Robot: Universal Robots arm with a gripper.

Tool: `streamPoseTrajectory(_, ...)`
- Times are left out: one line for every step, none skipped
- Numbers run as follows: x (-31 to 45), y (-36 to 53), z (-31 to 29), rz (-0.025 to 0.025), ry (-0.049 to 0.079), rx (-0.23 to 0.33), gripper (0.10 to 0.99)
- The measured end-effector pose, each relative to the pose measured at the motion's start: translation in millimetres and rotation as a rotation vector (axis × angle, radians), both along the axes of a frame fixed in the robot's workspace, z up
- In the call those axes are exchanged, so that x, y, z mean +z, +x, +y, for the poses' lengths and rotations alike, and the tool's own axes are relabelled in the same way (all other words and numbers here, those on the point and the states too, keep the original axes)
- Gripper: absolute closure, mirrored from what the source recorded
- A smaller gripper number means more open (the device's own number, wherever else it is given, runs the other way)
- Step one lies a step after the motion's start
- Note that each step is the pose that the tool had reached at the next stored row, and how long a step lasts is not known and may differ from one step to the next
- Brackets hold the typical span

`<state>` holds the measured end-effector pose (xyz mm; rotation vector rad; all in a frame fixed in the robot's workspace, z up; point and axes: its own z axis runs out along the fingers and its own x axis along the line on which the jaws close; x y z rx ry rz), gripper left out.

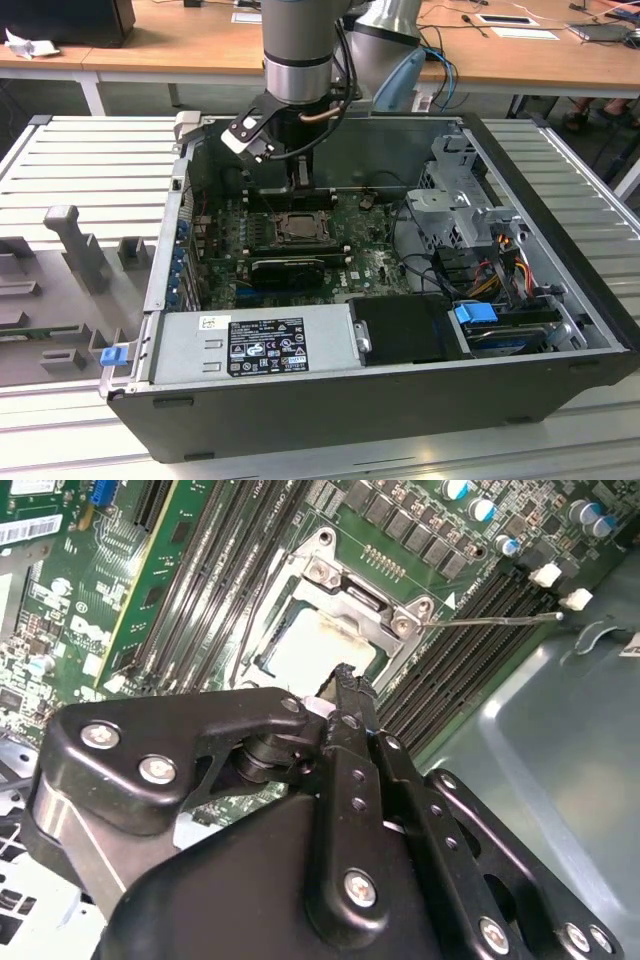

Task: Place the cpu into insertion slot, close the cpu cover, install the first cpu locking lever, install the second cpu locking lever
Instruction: 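Install the first cpu locking lever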

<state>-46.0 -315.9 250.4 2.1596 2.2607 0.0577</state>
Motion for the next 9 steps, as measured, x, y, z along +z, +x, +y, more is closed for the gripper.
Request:
streamPoseTrajectory(1.9,0.0,0.0,-0.0001,0.000,0.000,0.980)
streamPoseTrajectory(3.5,0.0,0.0,-0.0001,0.000,0.000,0.980)
streamPoseTrajectory(4.5,0.0,0.0,0.0000,0.000,0.000,0.980)
streamPoseTrajectory(5.9,0.0,0.0,0.0000,0.000,0.000,0.980)
streamPoseTrajectory(7.1,0.0,0.0,0.0000,0.000,0.000,0.980)
streamPoseTrajectory(10.6,0.0,0.0,-0.0002,0.000,0.000,0.980)
streamPoseTrajectory(10.7,0.0,0.0,0.0000,0.000,0.005,0.980)
streamPoseTrajectory(10.8,-0.1,0.0,0.0000,0.000,0.019,0.980)
streamPoseTrajectory(10.8,-0.1,0.0,0.0000,0.000,0.032,0.980)
